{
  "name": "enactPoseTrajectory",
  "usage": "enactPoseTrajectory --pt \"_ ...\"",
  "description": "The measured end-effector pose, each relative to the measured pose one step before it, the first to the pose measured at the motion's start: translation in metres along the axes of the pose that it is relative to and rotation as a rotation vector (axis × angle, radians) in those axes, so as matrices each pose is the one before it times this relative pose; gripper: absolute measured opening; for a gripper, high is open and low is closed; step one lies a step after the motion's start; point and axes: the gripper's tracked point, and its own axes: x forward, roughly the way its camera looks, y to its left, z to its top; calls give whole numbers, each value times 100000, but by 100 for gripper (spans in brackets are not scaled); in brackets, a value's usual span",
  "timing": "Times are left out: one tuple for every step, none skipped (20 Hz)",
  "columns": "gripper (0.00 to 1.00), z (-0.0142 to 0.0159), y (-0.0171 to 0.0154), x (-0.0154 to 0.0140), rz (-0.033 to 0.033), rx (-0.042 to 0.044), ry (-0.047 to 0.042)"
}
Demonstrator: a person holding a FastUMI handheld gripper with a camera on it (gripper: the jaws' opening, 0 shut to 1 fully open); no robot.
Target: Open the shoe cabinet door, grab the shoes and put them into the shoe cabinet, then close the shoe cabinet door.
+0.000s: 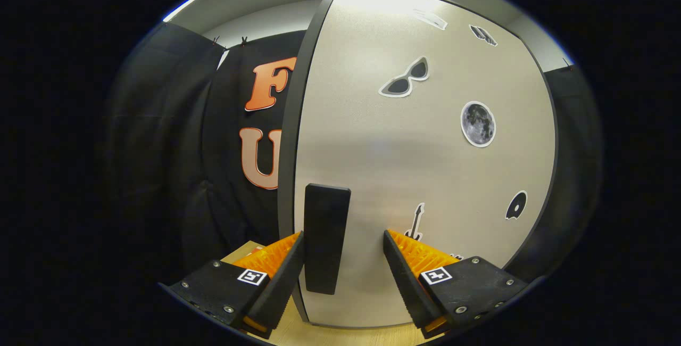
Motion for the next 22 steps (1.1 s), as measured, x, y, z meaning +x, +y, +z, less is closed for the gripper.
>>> enactPoseTrajectory --pt "90 84 30 -200 -330 61 -267" --pt "90 377 -157 -248 -675 -958 -1564" --pt "90 308 -127 -444 -828 -869 -1313" --pt "90 210 24 -428 -31 -46 -727" --pt "90 95 19 -416 308 439 -184" --pt "91 63 38 -398 415 756 621" --pt "91 -29 14 -503 445 734 655" --pt "91 119 -131 -723 -305 -371 -503" --pt "91 51 -320 -703 -746 -920 -518" --pt "90 -105 -154 -823 -63 -236 111" --pt "91 73 -135 -814 88 542 -362" --pt "90 77 -268 -924 -442 476 -377" --pt "91 1 -431 -1078 -682 219 -292" --pt "91 65 -535 -1240 -950 169 -563" --pt "91 -7 -382 -1337 -1057 230 -409" --pt "91 -10 -367 -1407 -694 738 -606" --pt "91 4 -149 -1428 -40 836 -693" --pt "91 -69 -366 -1434 -742 651 -128" --pt "91 -69 -490 -1361 -1258 -343 -520" --pt "91 -91 -538 -1254 -1589 -715 -327" --pt "91 -135 -486 -1313 -1249 -484 313" --pt "91 -109 -509 -1231 -1015 381 520"
